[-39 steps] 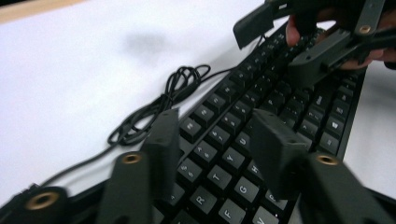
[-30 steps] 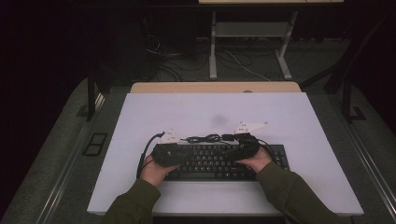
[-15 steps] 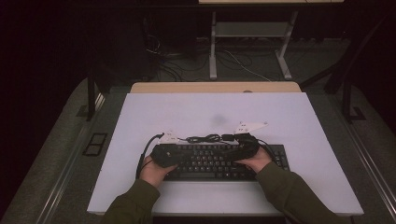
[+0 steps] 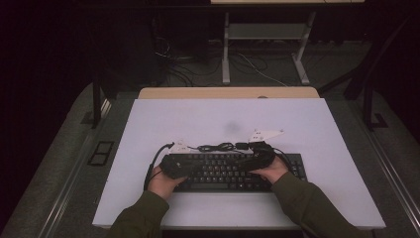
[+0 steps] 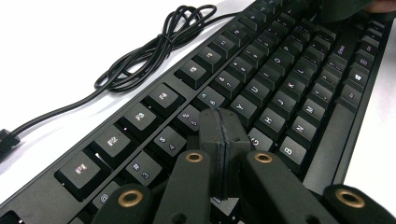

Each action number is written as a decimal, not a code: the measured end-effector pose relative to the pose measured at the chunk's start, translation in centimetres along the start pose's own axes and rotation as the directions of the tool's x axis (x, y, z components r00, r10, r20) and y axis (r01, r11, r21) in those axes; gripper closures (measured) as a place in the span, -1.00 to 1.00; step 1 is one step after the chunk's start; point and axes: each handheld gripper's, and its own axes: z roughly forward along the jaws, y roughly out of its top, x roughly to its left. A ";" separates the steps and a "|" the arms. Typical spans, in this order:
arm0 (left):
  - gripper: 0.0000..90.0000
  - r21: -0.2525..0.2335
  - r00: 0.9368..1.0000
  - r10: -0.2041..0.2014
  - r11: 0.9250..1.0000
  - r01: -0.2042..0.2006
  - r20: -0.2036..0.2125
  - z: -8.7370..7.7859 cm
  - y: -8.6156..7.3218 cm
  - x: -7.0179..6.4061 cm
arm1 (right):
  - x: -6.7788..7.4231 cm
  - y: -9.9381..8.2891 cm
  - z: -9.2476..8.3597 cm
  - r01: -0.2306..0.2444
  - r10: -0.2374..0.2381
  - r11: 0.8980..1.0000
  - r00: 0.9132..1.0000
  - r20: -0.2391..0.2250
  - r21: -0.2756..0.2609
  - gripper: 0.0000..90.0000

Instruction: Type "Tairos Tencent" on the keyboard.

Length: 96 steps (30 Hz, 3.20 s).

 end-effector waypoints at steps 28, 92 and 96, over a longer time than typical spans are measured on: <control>0.97 -0.019 1.000 0.008 1.000 -0.008 0.004 -0.3 0.2 -0.4 | 0.0 0.0 -0.1 0.004 -0.004 1.000 1.000 0.003 -0.002 -0.52; -0.60 -0.148 0.999 -0.012 0.989 0.007 -0.031 -3.3 -2.2 -0.7 | 0.8 -0.4 0.0 0.087 -0.077 0.985 0.995 -0.070 0.150 0.98; -0.60 -0.148 0.999 -0.011 0.989 0.006 -0.030 -3.3 -2.2 -0.7 | 0.8 -0.5 0.2 0.089 -0.079 0.983 0.995 -0.066 0.159 0.98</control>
